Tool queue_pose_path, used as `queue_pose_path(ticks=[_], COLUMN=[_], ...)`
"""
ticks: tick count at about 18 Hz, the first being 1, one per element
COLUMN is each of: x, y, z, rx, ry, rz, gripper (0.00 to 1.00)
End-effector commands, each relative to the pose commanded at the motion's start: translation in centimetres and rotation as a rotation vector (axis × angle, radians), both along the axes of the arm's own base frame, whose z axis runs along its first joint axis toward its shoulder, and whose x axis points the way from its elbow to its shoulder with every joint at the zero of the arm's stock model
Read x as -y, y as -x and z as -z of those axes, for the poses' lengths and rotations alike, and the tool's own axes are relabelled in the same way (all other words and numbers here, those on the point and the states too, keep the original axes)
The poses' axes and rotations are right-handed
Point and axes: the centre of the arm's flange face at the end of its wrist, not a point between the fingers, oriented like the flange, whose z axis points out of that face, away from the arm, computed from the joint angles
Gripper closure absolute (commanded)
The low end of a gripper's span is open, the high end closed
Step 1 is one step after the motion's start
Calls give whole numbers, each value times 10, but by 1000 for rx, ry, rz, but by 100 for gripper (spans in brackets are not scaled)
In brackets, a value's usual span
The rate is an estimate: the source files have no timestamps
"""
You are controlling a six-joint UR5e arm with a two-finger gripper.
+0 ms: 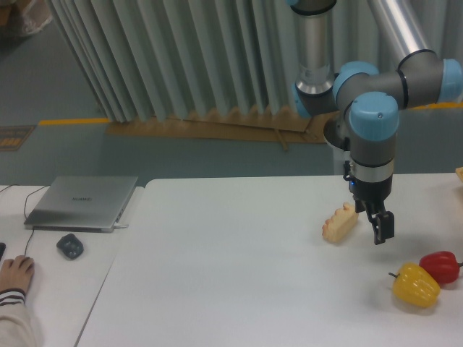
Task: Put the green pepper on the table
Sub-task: 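Move the open gripper away from the peppers, past the table edge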
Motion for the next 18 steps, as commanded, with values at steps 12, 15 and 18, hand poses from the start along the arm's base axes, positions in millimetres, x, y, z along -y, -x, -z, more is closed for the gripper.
queue_pose_path(ticks=[12,15,18], x=[11,17,26], y=[27,38,58], z=[-17,-20,-23], rx=[-32,-21,-42], ry=[-68,-92,-93], rz=[35,15,117], gripper=[0,0,0])
